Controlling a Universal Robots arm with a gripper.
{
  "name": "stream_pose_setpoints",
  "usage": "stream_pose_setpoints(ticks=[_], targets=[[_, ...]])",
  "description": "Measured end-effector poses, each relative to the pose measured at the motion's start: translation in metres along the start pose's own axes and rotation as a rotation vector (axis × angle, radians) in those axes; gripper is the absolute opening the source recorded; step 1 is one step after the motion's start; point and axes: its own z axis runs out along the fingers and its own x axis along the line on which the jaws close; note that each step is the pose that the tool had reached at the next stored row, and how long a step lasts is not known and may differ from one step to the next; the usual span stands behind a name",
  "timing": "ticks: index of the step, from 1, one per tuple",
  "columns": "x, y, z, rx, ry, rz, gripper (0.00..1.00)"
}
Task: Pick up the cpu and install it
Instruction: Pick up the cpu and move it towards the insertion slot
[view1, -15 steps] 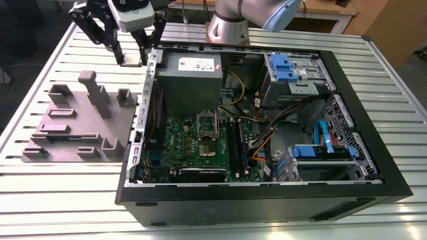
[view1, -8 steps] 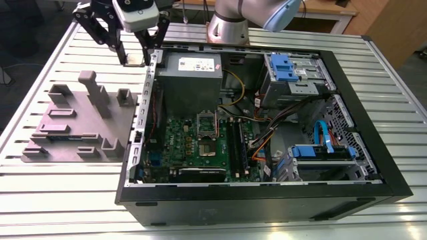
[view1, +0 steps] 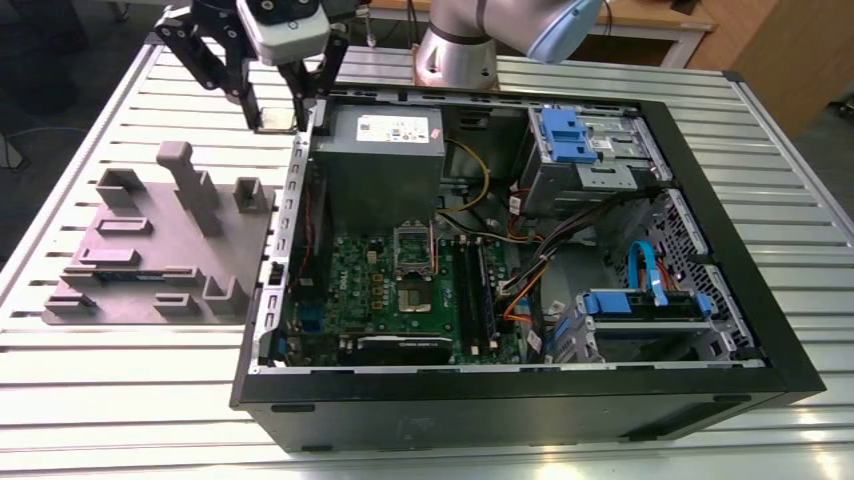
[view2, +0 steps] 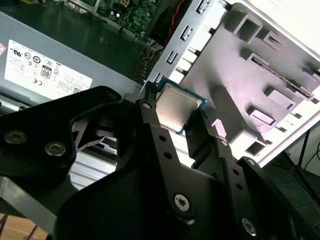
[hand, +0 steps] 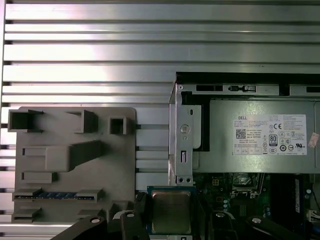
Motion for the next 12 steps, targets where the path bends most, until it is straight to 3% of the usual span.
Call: stream_pose_setpoints(ticks=[8,12], targets=[[-0.0154,0.0002,0.0,0.0,0.0,0.0,0.47],[-0.0174,0.0002,0.0,-0.0001,0.0,0.0,0.47]])
